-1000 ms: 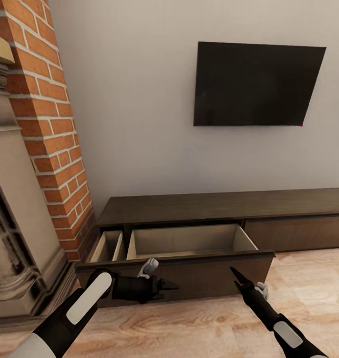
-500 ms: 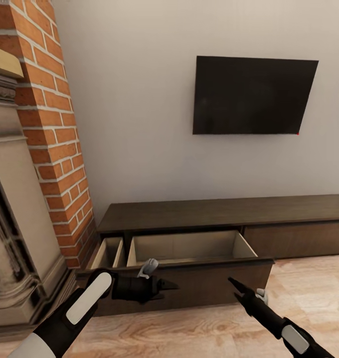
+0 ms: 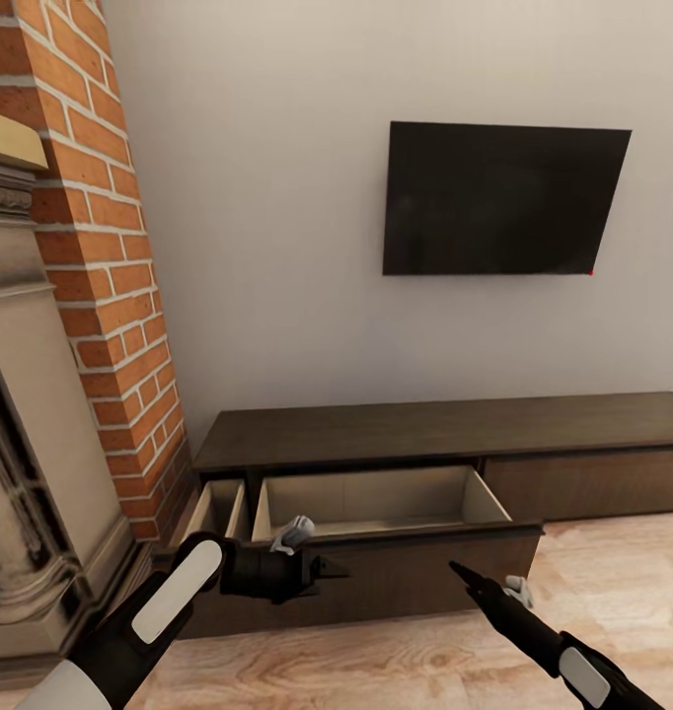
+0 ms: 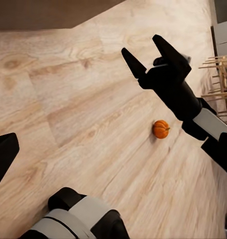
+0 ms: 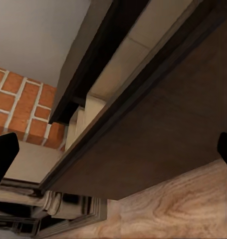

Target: Place each of the two pumpkins and all three candles from the living room inside a cabinet in the living room (use any cabinet), then make sure every cabinet is closed, and position the cauldron so it is next to a table in the living room.

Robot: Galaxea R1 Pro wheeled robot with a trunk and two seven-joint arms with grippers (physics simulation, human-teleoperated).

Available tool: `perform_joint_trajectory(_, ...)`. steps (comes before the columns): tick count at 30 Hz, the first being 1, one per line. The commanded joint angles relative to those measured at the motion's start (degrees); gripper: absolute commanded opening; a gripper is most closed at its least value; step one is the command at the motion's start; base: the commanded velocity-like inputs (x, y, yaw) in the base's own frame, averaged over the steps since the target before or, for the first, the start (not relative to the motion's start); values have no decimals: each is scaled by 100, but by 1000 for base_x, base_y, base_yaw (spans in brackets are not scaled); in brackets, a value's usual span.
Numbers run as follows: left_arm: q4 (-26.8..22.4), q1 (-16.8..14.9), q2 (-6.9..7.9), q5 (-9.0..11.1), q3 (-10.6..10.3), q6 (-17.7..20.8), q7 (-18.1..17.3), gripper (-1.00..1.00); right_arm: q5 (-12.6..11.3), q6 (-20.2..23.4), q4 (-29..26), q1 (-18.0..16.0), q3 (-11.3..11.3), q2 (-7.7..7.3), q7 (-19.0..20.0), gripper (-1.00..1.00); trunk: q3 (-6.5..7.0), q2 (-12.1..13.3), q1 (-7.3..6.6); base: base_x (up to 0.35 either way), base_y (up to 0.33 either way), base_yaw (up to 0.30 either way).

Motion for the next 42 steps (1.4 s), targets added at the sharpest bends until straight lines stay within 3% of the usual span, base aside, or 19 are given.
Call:
perform_joint_trajectory(1,-2,-5,4,-21,-8,6,-16,100,-59,38,15,-3,24,-5,-31,100,12,39,-24,0,0,0)
perform_joint_trajectory(3,-2,-5,4,-24,-8,6,3,100,-60,2,115,-3,24,-16,-225,100,48,119,-68,0,0,0)
perform_joint_trajectory(12,-2,-5,-3,-25,-14,6,7,100,-52,-58,309,-3,29,-26,-329,100,210,480,-265,-1,0,0)
perform_joint_trajectory(15,-2,-5,-4,-25,-16,6,9,100,-57,-284,418,-3,25,-27,-329,100,265,600,-331,-91,0,-26)
perform_joint_trajectory(19,-2,-5,-3,-25,-17,6,13,100,-60,-576,595,-3,24,-19,-332,100,350,761,-419,-227,0,-175)
perform_joint_trajectory(28,-2,-5,-4,-28,-17,6,38,100,-60,-786,672,-3,24,-26,-382,100,548,1122,-617,-318,0,-246)
perform_joint_trajectory(32,-2,-5,-10,-21,-17,6,288,100,-61,-1055,792,-3,24,-20,-548,100,625,1282,-705,-317,0,-79)
perform_joint_trajectory(33,-2,-5,-71,-20,-17,6,497,100,-61,-1102,830,-3,24,-17,-630,100,643,1322,-727,-184,0,-7)
perform_joint_trajectory(42,-2,-5,-126,-25,-17,6,762,100,-69,-1156,851,-3,16,-16,-838,100,808,1683,-924,-42,0,-33)
